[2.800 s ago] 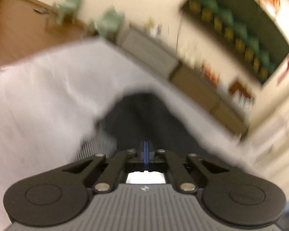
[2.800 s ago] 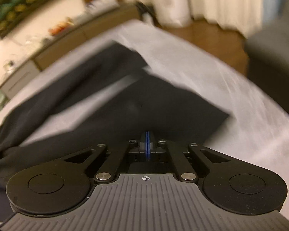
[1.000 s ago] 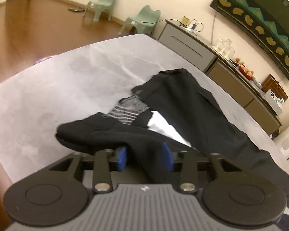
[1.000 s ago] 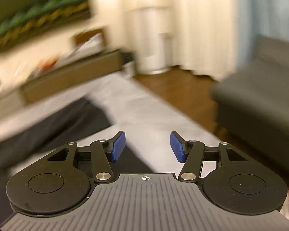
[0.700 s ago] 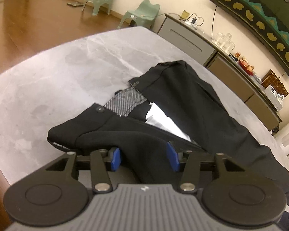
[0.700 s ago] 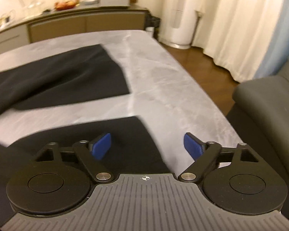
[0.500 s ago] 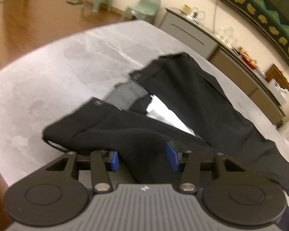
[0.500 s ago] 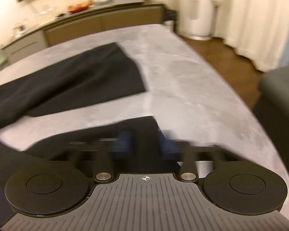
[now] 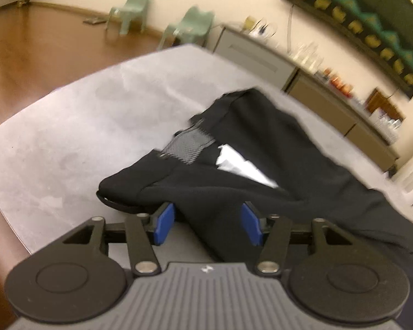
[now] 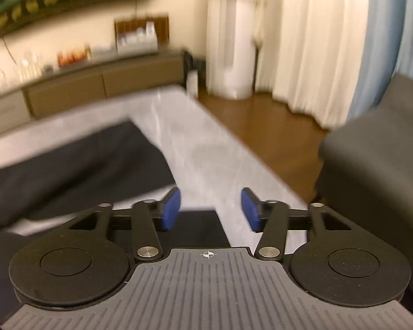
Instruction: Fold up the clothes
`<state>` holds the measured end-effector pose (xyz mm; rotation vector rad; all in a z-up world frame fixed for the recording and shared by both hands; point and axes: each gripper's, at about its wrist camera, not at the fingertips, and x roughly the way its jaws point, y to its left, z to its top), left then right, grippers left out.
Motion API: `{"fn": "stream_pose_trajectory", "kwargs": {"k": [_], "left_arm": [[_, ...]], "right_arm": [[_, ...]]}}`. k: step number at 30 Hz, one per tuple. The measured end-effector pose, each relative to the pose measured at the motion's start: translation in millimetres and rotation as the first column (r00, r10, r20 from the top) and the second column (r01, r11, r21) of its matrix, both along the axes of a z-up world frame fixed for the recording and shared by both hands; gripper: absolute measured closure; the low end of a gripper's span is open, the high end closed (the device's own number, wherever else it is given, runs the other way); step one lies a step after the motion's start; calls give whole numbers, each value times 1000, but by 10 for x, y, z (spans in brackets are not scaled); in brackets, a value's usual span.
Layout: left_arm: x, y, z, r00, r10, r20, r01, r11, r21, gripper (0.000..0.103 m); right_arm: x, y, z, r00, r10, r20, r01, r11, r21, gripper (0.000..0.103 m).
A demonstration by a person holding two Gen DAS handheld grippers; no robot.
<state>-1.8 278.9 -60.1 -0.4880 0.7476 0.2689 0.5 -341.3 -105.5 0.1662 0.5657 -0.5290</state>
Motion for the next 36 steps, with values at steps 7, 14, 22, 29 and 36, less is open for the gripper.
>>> {"fn": "stream_pose_trajectory", "kwargs": {"k": [7,14,22,29,36], "left_arm": [[342,-165,357,993,-72,88,71,997,23,45],[1601,-180,244,988,-147,45,151,983,-102,15],[2676,-320,-367,994,-84,-75,73,988,-138,22],[2602,-304,-209,986,-156,53,162,975,-151,97],[1902,-138,168,946,-228,229,262,956,-132,97]], "right_arm": [[184,208,-400,957,113,-267,-107,994,36,47],[326,392,-178,987,92,-131,-86,995,48,23],[855,702,-153,983,160,-93,-151,984,96,19],[1279,777,-71,974,223,-50,-216,969,116,14],[2054,162,-57,989,130,-76,-121,986,117,5]]}}
